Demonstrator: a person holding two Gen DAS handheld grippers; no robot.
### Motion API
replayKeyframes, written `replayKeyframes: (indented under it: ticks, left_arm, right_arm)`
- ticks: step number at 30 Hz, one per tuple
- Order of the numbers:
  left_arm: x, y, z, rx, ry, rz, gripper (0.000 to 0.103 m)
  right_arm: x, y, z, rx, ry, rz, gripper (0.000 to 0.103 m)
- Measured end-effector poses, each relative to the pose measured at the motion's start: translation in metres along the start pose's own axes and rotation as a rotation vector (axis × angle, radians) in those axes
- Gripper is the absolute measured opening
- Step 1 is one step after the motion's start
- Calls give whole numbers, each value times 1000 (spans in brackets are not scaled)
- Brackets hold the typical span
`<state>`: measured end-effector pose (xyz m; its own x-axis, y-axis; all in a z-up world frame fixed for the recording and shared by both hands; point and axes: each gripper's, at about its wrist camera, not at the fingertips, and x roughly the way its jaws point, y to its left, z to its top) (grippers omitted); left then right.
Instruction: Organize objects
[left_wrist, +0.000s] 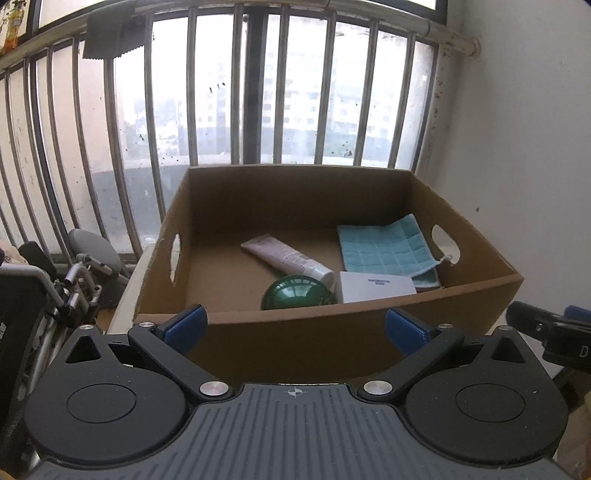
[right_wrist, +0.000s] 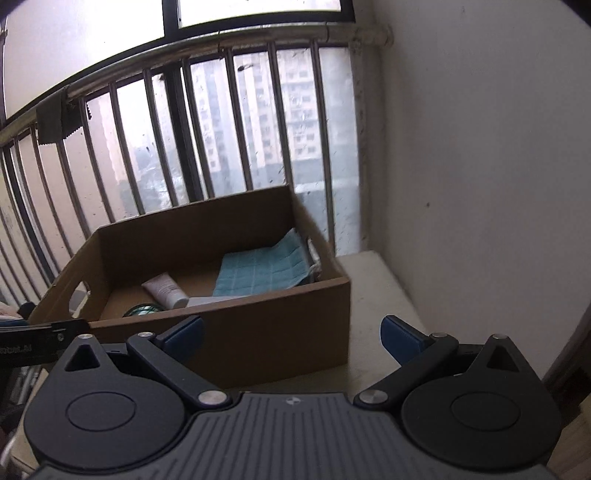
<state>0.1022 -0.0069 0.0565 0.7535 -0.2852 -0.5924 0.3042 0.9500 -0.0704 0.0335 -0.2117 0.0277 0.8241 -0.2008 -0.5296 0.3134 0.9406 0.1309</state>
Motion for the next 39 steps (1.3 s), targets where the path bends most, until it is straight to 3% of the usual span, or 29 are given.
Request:
replayKeyframes:
  ticks: [8, 39]
  left_arm:
    - [11, -6, 2, -10, 25, -42, 103]
    - [8, -12, 3, -11, 4, 9, 103]
  right_arm:
    - [5, 8, 4, -34, 8, 20, 103]
    - [12, 23, 11, -92, 1, 4, 103]
